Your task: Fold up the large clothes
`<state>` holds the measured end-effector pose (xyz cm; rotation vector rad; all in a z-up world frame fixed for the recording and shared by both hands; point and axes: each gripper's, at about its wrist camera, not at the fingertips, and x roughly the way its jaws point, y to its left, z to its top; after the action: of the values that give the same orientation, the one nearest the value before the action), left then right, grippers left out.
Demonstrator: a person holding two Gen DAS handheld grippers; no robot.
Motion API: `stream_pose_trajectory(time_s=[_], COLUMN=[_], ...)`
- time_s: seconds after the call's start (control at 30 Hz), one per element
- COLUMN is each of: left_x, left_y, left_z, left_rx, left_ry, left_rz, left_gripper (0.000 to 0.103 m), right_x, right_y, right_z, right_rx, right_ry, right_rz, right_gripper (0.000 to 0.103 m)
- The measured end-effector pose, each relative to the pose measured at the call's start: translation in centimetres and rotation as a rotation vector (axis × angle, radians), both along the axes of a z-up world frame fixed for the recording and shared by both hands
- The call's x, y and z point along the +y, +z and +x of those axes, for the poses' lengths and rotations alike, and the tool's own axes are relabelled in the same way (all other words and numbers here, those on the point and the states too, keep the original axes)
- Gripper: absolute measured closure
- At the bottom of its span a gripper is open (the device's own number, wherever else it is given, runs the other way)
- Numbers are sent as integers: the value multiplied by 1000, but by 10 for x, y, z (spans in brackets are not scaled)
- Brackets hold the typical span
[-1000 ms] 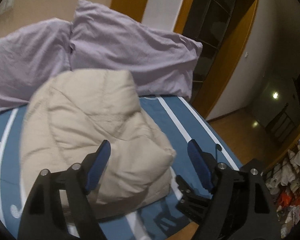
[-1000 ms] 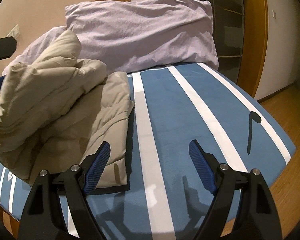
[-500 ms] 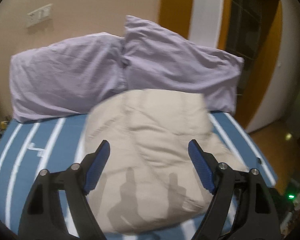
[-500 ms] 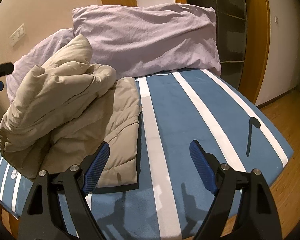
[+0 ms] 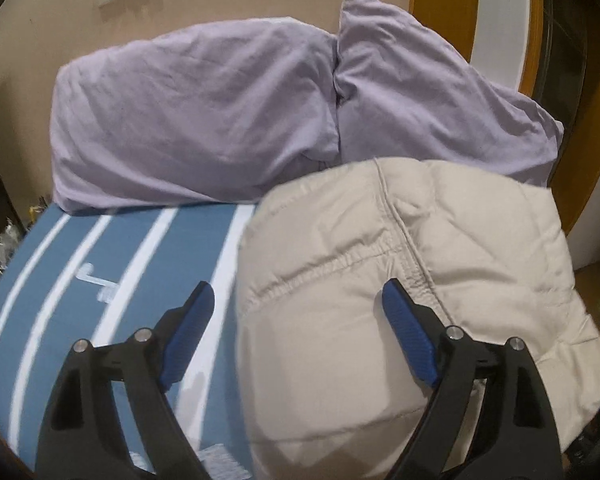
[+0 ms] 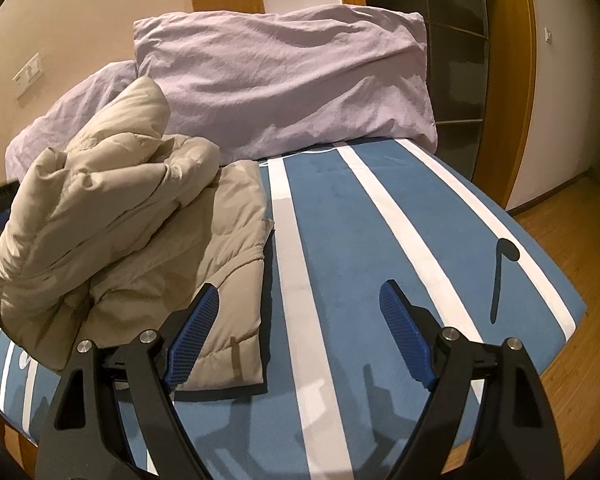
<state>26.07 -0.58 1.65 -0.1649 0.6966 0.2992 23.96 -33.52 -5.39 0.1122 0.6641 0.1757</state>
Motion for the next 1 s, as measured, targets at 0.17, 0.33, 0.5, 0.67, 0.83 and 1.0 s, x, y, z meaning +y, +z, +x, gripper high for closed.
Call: stream_pose_trajectory(time_s=[0.17,0.33,0.5,0.67,0.83,1.0], left_x=[-20,-40,-53,-62,-62,-61], left_y=[-18,-27,-33,-38,-38,-39], left_z=[2,2,4,5,6,7], left_rx=[-7,-16,-20,-25,-25,-27], left_ry=[-101,-137,-142,-144,-148,-153], left_rz=[-27,-15,3,32,29,23], left_gripper=[18,18,18,18,18,18], right_x=[-9,-13,1,42,85,106], right_y=[12,36,54,70,84,89], right_z=[4,9,17,29,44,74], right_rx=[-29,-76,-99,-121,-150,-141], right_ry=[-29,-33,11,105,186,170], right_rz=[4,21,40,46,25,27], right_gripper=[19,19,19,34,41,41])
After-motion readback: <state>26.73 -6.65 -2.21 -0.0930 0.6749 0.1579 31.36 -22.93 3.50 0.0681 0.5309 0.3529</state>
